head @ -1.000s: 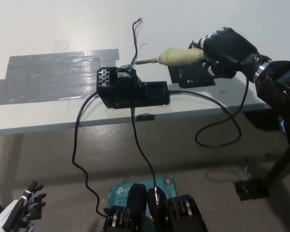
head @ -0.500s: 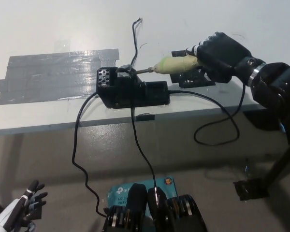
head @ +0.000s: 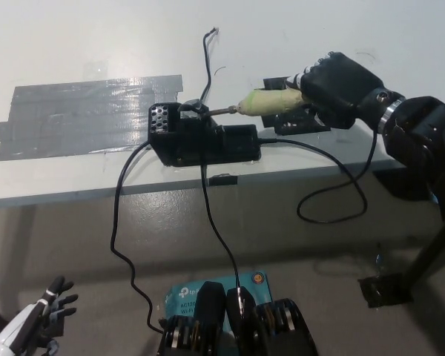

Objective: The robot uses its right hand to grab and lift the soldering gun kept on the middle of the table and puts it in its base

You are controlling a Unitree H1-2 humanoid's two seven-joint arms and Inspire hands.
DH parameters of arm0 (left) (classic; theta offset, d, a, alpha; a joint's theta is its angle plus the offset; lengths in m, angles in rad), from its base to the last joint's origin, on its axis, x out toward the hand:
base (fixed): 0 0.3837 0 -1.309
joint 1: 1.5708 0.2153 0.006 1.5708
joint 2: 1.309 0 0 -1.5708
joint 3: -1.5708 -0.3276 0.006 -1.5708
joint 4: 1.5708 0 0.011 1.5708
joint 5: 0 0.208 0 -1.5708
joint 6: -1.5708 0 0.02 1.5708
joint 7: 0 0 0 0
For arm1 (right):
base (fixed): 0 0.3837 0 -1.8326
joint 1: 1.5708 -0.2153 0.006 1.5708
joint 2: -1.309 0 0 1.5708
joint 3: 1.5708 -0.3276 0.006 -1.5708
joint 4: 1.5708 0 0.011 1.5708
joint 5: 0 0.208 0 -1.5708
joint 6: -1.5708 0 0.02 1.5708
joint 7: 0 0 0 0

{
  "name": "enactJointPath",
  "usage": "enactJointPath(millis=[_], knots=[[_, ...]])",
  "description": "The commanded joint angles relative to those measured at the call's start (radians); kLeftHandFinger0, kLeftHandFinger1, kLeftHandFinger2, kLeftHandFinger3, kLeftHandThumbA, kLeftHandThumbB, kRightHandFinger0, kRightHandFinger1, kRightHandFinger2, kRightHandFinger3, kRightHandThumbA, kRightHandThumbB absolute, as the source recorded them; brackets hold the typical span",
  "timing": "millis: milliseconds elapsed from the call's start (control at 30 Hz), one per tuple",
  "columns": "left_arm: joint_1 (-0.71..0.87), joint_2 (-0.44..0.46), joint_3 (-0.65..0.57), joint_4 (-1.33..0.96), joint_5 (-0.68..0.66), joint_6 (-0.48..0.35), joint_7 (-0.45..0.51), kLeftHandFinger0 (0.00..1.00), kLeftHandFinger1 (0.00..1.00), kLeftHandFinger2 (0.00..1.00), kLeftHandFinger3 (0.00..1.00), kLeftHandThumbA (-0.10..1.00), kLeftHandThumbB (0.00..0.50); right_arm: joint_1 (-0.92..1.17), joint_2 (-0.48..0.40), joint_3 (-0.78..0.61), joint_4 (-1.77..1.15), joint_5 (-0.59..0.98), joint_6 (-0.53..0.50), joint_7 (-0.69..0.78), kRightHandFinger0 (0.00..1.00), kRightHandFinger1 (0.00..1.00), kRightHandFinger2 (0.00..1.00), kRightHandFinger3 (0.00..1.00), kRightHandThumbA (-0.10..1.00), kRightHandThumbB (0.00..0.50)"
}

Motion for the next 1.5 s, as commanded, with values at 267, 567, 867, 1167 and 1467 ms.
enactJointPath(millis=[267,567,867,1167,1467], knots=[[0.003,0.025,-0.007,-0.032,-0.002,0.014,-0.016,1.0,0.96,1.0,1.0,1.0,0.423,-0.102,0.044,0.022,0.003,-0.068,0.034,-0.015,0.0,0.01,0.37,0.29,-0.1,0.034],[-0.004,0.022,-0.019,-0.034,-0.001,0.014,-0.013,1.0,0.95,1.0,1.0,1.0,0.45,-0.104,0.043,0.085,-0.002,-0.135,-0.003,-0.052,0.0,0.0,0.26,0.14,-0.09,0.001],[-0.003,0.028,-0.034,-0.037,0.01,0.014,-0.016,1.0,0.93,1.0,1.0,1.0,0.462,-0.11,0.03,0.137,0.03,-0.167,-0.007,-0.046,0.0,0.0,0.3,0.19,-0.1,0.034],[-0.009,0.024,-0.05,-0.039,0.023,0.014,-0.012,1.0,0.92,1.0,1.0,1.0,0.495,-0.18,0.066,0.19,0.127,-0.189,0.003,-0.071,0.0,0.0,0.24,0.07,-0.1,0.0],[-0.024,0.027,-0.065,-0.047,0.03,0.014,-0.017,1.0,0.91,1.0,1.0,1.0,0.5,-0.223,0.105,0.231,0.168,-0.221,0.028,-0.119,0.0,0.0,0.33,0.02,-0.08,0.056]])
